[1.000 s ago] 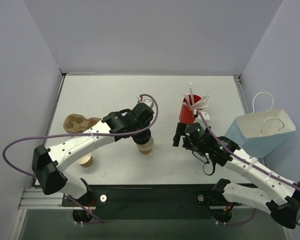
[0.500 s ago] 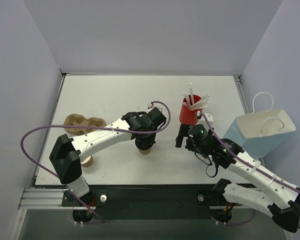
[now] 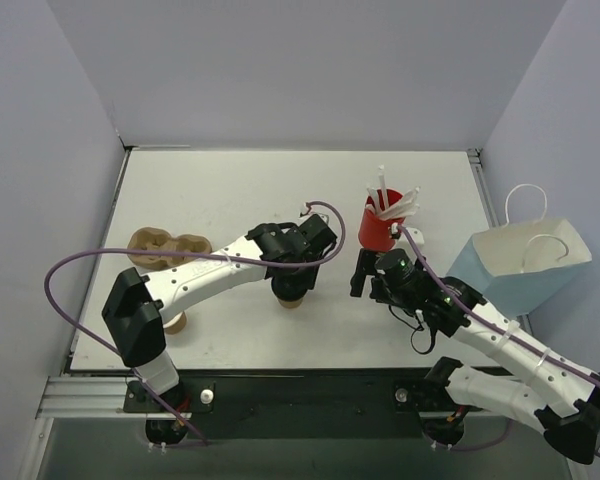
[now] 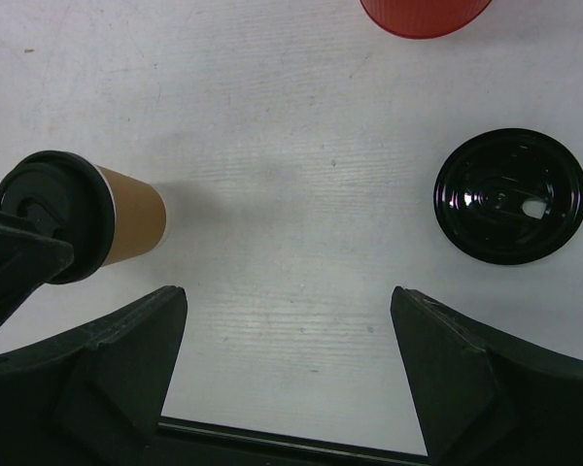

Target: Pack the takeout coffee

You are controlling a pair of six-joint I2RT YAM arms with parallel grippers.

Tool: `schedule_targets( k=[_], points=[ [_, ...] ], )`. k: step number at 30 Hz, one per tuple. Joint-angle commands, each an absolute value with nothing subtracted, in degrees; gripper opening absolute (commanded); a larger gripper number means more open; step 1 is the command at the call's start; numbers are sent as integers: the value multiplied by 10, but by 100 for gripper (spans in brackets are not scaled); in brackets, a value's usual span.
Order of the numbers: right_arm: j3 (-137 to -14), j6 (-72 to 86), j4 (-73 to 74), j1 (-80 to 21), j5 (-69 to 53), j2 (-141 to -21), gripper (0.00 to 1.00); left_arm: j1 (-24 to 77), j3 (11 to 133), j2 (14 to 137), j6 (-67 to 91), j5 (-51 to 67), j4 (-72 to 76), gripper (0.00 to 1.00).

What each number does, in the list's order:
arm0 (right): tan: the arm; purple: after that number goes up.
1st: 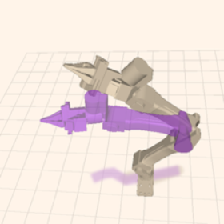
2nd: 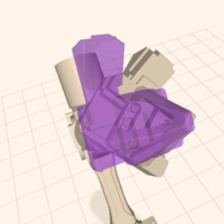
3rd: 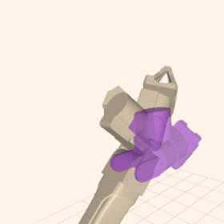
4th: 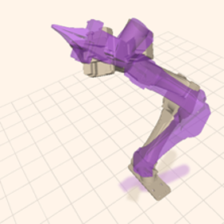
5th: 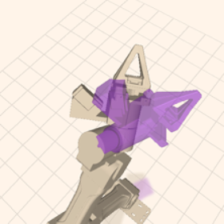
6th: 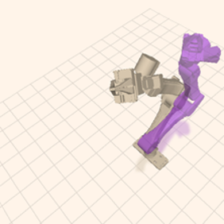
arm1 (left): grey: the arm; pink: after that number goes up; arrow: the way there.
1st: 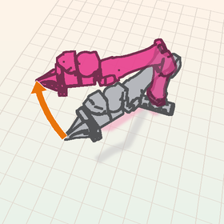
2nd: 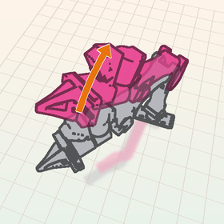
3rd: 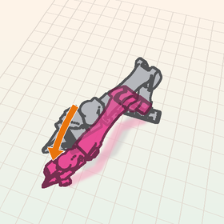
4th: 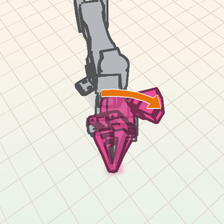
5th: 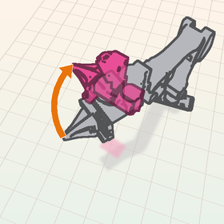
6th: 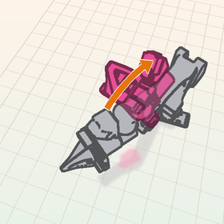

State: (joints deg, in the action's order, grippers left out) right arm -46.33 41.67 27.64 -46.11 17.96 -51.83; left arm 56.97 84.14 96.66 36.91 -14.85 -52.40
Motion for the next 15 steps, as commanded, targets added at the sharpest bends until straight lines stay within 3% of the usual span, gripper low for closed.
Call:
schedule_targets(
  k=[1, 7, 15],
  points=[
    [-481, 400, 262, -460, 152, -537, 89, 572, 889, 919, 366, -157, -515, 50],
    [-512, 371, 196, -454, 57, -603, 88, 539, 850, 830, 356, -191, -522, 57],
    [-559, 311, 107, -425, -162, -739, 87, 462, 674, 730, 339, -110, -393, 57]
  ],
)
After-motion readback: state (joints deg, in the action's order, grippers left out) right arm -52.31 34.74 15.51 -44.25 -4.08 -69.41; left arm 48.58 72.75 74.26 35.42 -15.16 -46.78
